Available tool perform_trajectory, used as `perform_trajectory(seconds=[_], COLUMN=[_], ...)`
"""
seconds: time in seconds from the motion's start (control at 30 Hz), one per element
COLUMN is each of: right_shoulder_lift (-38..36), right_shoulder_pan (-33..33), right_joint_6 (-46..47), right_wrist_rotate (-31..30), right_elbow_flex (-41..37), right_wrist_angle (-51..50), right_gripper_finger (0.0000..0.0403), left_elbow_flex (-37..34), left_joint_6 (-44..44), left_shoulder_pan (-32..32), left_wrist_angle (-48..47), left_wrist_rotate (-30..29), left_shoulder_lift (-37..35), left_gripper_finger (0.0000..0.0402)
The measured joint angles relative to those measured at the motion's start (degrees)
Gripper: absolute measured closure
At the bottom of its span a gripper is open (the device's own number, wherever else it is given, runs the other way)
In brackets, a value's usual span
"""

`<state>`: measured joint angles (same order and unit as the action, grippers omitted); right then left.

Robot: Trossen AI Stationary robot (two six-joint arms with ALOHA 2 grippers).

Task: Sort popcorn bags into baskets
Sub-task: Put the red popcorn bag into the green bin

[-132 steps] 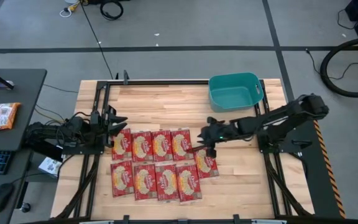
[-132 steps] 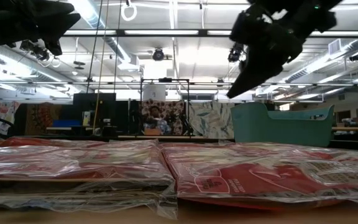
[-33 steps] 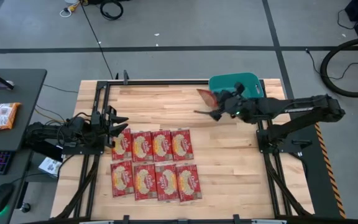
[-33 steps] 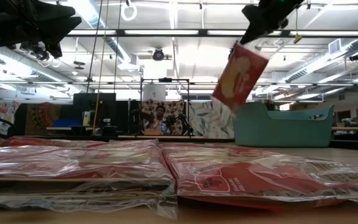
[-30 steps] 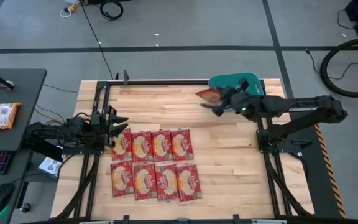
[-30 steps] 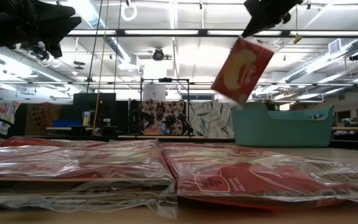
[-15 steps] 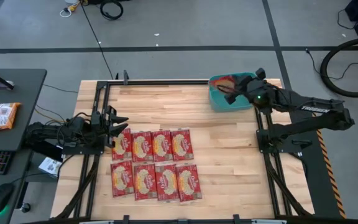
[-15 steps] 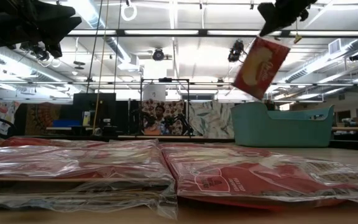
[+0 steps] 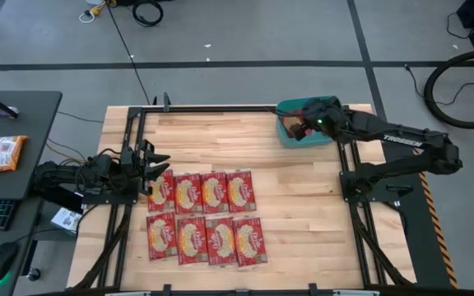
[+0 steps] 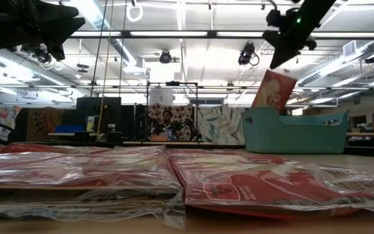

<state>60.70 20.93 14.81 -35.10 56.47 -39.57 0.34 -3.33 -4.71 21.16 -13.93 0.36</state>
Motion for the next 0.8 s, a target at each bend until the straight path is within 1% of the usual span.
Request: perform_trajectory(seconds=[0.13, 0.2, 0.4, 0.6, 0.7, 0.8], right_shoulder_lift=[3.1, 4.8, 9.5, 12.7, 14.4, 16.0], right_shoulder_pan=[3.3, 4.7, 7.3, 10.0, 11.5, 12.7], right_joint_6=[3.4, 3.6, 0.8, -1.6, -1.7, -1.0], right_wrist_rotate=[5.6, 6.8, 5.4, 4.5, 4.5, 3.9], right_elbow_flex=[0.0, 0.0, 0.0, 0.0, 0.0, 0.0], right_wrist_angle=[-3.6, -5.2, -5.1, -5.5, -7.2, -10.5], right_gripper_finger=[0.0400, 0.0398, 0.0396, 0.0394, 0.0384, 0.0366], left_elbow_flex=[0.0, 0.0, 0.0, 0.0, 0.0, 0.0], left_joint_6=[0.0, 0.0, 0.0, 0.0, 0.0, 0.0], left_shoulder_pan=[0.0, 0.0, 0.0, 0.0, 0.0, 0.0], left_wrist_angle=[0.0, 0.0, 0.0, 0.0, 0.0, -0.1], left_wrist_rotate=[0.0, 0.0, 0.0, 0.0, 0.0, 0.0], left_shoulder_lift=[0.0, 0.0, 0.0, 0.0, 0.0, 0.0], left_gripper_finger=[0.0276, 0.0276, 0.0276, 0.0276, 0.0276, 0.0276])
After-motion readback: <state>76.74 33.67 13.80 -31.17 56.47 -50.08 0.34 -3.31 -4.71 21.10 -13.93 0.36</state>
